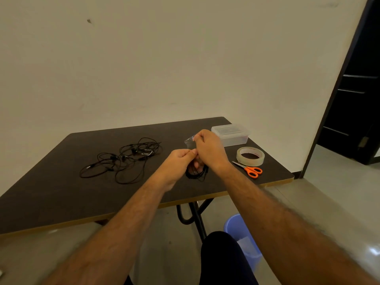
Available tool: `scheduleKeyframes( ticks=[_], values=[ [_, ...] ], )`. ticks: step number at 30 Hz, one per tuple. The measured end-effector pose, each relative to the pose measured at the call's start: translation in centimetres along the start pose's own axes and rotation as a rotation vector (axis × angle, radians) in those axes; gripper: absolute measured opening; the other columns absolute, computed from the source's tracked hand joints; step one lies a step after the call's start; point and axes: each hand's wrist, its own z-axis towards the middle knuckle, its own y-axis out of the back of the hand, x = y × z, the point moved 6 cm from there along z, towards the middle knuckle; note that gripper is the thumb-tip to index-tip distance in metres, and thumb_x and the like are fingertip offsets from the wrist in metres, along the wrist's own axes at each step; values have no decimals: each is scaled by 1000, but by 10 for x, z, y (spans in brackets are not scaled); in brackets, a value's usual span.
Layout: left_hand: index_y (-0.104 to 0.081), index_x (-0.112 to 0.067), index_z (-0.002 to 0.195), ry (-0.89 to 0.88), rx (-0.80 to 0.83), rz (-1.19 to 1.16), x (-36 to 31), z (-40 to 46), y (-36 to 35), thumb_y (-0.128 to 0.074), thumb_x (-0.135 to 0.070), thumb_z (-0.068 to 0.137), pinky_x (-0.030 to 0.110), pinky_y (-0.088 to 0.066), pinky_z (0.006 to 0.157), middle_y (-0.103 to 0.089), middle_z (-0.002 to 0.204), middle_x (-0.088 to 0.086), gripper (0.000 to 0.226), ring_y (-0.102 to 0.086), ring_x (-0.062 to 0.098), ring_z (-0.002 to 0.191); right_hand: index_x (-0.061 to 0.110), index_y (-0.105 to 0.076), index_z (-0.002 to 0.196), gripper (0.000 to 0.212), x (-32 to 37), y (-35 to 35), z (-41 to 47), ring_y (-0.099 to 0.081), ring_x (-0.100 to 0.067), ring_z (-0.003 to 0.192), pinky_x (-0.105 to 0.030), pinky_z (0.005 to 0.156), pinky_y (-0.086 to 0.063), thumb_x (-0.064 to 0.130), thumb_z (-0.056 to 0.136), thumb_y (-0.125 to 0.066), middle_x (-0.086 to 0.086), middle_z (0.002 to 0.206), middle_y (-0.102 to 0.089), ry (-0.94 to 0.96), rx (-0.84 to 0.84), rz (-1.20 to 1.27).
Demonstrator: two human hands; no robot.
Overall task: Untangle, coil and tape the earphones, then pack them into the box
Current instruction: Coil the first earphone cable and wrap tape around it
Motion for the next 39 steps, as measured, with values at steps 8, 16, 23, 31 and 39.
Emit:
scheduleKeyframes(
  ticks=[8, 16, 23, 31, 39],
  values=[
    [-60, -16, 80, -31, -129, -175, -23, -31, -6, -38, -24, 107, 17, -34, 51, -42, 55, -10, 36, -35, 4, 50, 12, -64, 99, 24, 30, 19, -18, -63, -11, 76, -26, 67, -54, 22, 102, -42, 0, 89, -65, -44, -26, 48],
    [-53, -16, 70, -167, -328, 46, -70, -72, 2, -38, -29, 106, 24, -35, 54, -50, 58, -9, 41, -44, 6, 52, 5, -65, 86, 25, 76, 43, -46, -56, -17, 63, -40, 65, -52, 17, 97, -45, -4, 69, -61, -45, 9, 239],
    [-63, -11, 82, -251, -365, 180, -110, -91, 27, -38, -31, 105, 30, -40, 63, -56, 68, -4, 40, -48, 11, 61, 7, -61, 102, 29, 121, 65, -60, -60, -16, 52, -23, 49, -52, 29, 103, -42, -9, 64, -64, -50, 127, 493],
    [-56, -20, 79, -248, -354, 166, -131, -99, 36, -38, -33, 105, 34, -37, 61, -42, 62, -1, 35, -39, 12, 56, 14, -61, 103, 19, 142, 100, -53, -72, -23, 69, -43, 76, -58, 30, 99, -53, -8, 84, -73, 131, 164, 367],
    [-55, -19, 78, -226, -339, 238, -140, -100, 33, -37, -35, 104, 39, -36, 65, -39, 63, 0, 36, -38, 16, 60, 8, -66, 89, 8, 153, 140, -66, -67, -12, 73, -30, 71, -58, 16, 91, -66, -8, 84, -70, 367, 351, 166]
  ],
)
